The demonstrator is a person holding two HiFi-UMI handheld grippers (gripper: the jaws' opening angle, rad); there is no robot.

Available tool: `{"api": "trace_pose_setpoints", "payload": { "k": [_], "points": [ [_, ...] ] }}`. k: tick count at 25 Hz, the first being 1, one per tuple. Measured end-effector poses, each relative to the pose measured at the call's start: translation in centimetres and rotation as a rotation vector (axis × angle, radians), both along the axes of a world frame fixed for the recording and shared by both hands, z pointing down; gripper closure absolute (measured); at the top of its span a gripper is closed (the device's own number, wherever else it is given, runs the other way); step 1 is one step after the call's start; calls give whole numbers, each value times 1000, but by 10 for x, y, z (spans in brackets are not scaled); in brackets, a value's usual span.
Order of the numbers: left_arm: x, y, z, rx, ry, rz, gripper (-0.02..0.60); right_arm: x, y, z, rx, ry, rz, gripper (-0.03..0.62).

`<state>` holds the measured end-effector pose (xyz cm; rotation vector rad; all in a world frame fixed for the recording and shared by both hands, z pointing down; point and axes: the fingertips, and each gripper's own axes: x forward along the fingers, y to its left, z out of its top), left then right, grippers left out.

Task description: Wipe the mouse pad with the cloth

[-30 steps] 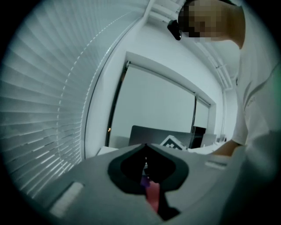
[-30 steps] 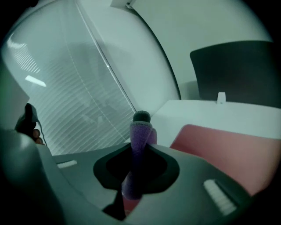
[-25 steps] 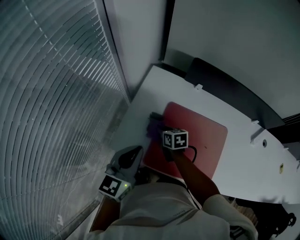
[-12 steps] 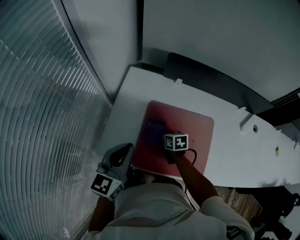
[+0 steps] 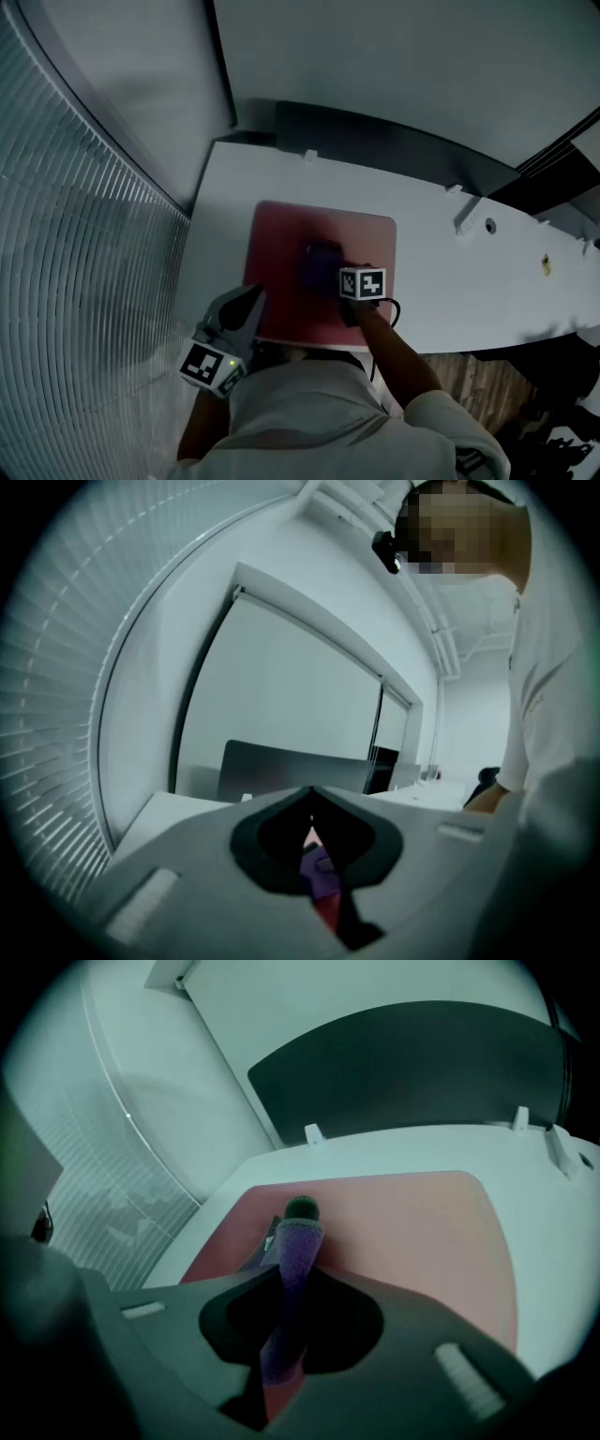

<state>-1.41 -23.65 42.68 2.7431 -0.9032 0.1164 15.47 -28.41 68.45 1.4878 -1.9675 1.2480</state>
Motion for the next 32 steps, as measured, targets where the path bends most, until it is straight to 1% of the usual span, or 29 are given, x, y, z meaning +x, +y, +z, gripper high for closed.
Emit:
{"api": "trace_pose_setpoints", "payload": {
  "k": [4,10,16,20,24,26,27,30,32],
  "points": [
    [31,2,-2,-4,-3,38,580,53,19,2,-13,18,69,546],
    [73,10,0,-9,0,88,580,128,53,7,-32,82,140,547],
    [92,14,-1,-17,9,114,580,185,80,5,-18,193,165,546],
    [100,14,1,-18,13,128,580,215,102,8,-39,229,207,546],
    [100,15,-1,-20,22,132,580,230,117,-1,-23,274,244,546],
    [96,14,-3,-15,25,134,580,234,117,-16,13,308,274,546],
    [94,14,-3,-12,27,135,580,232,117,-25,37,309,294,547],
    [81,15,-2,-4,29,134,580,213,112,-55,118,267,340,546],
    [68,16,-3,0,32,125,580,187,105,-75,169,224,338,548]
  ]
}}
